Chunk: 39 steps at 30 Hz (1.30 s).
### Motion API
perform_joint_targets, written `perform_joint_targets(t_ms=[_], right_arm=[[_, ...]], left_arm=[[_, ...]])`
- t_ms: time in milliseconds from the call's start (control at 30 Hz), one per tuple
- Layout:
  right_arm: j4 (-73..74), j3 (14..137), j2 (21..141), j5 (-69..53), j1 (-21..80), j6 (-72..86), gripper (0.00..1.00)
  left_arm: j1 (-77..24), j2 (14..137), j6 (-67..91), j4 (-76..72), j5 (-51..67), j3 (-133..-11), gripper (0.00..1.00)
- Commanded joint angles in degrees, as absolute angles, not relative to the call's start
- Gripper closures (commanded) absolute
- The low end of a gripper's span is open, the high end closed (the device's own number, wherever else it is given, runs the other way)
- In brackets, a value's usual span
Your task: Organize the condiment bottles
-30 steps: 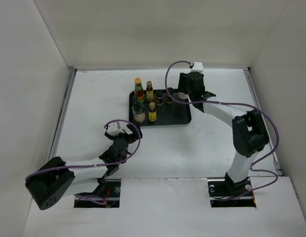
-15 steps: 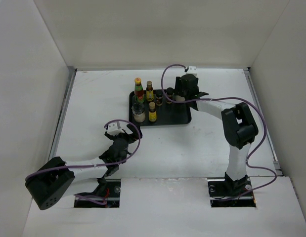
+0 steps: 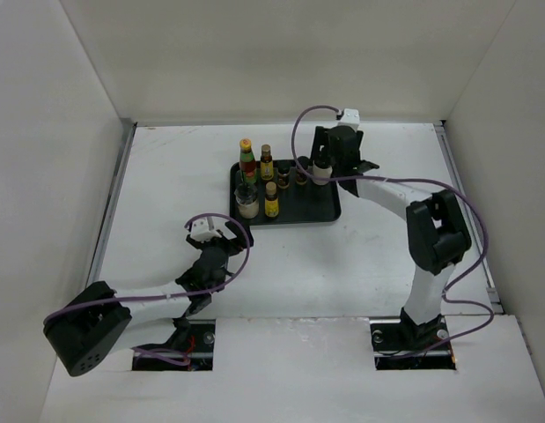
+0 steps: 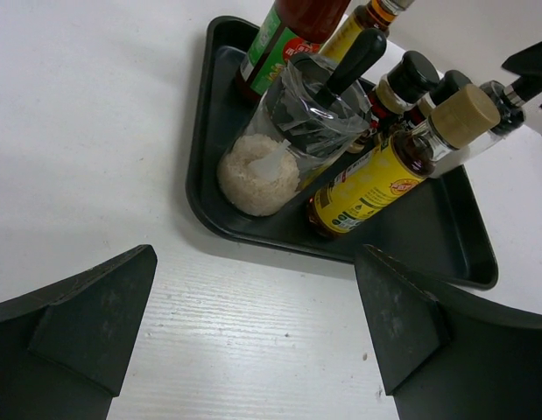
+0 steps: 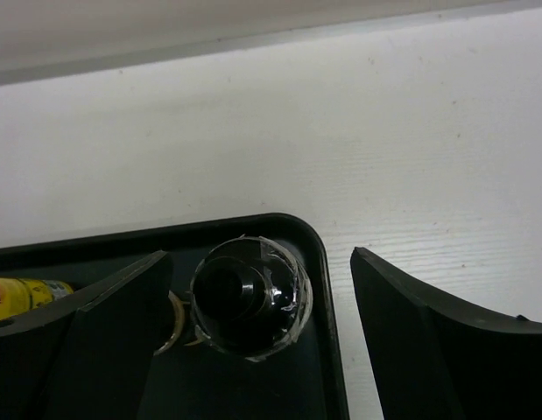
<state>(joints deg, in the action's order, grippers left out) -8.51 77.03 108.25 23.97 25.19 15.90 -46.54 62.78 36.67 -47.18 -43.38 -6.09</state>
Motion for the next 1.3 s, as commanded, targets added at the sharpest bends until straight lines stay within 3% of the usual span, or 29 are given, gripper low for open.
perform_joint_targets(t_ms=[0,100,567,967,1267], right_arm=[[-10.9,76.1,100.6,26.3,26.2,16.4,0.09],[-11.4,72.2,95.1,26.5,26.8,16.8,0.0],[-20.0,35.7,67.9,28.7,27.5,26.9,0.0],[-15.5,30.5,61.9,33.1,29.8,36.6,0.0],[-14.4,26.1,52.7,33.0,26.2,38.8,0.0]], left_arm=[[-46.4,61.1,37.0,-49.4,-43.2,-7.8,0.0],[-46.5,61.0,36.8,-49.2,-43.2,-8.2,0.0],[-50.8,59.5,32.4,-46.5,-41.5,-11.4,0.0],[-63.2,57.0,37.5,-23.7,-52.4,-16.3,0.0],[-71.4,58.4,39.6,-19.8,-53.4,-17.0,0.0]])
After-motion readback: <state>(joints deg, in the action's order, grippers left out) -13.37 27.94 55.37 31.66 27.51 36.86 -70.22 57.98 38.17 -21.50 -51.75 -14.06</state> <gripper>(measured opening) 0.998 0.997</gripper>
